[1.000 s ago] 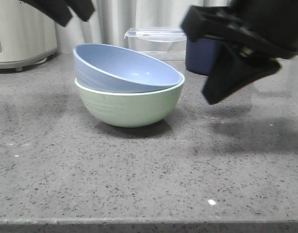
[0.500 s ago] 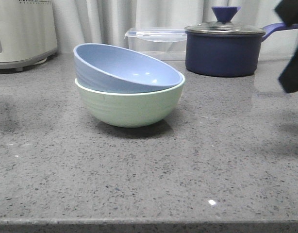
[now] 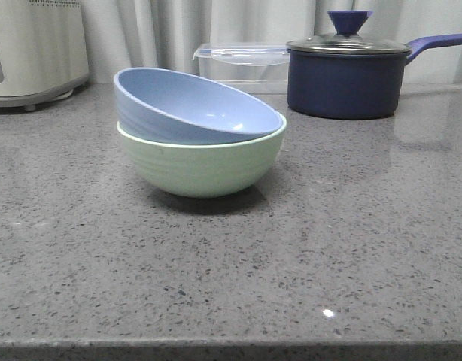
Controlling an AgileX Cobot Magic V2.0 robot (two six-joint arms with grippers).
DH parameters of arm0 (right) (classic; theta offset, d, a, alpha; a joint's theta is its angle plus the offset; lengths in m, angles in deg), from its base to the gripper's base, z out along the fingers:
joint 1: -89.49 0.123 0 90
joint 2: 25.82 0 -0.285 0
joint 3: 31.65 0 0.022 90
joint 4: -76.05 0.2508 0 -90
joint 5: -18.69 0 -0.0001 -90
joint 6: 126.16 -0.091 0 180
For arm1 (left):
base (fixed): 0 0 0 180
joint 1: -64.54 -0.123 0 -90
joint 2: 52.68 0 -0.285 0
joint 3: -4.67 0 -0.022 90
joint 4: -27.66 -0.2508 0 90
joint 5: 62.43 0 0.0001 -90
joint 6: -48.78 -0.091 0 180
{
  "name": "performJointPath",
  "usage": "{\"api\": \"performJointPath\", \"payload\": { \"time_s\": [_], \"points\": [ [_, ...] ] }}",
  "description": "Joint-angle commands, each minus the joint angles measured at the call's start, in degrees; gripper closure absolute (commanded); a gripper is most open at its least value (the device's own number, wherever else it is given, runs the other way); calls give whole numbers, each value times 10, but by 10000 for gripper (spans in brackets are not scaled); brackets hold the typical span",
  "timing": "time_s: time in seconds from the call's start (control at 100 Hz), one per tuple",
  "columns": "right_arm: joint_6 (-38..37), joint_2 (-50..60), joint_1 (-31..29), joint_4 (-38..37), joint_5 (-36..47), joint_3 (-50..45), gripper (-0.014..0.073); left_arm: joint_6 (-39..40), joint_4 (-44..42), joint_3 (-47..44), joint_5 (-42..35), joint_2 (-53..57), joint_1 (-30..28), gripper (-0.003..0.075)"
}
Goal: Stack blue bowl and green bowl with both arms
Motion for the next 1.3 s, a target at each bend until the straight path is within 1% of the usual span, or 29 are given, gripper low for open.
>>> {"api": "performJointPath", "payload": {
  "time_s": [0.0,0.13,0.28,0.49,1.29],
  "points": [
    [2,40,-3,-3,62,-1,662,-1,2,-14,-68,35,-1,741],
    [2,100,-3,-17,82,-30,662,-1,2,-57,-89,86,-1,741],
    [2,154,-3,-22,83,-59,662,-1,2,-98,-90,141,-1,741],
    [2,192,-3,-22,78,-76,662,-1,1,-133,-96,198,-1,741],
    [2,192,-3,-22,70,-76,662,-1,1,-133,-90,202,-1,741]
  ]
}}
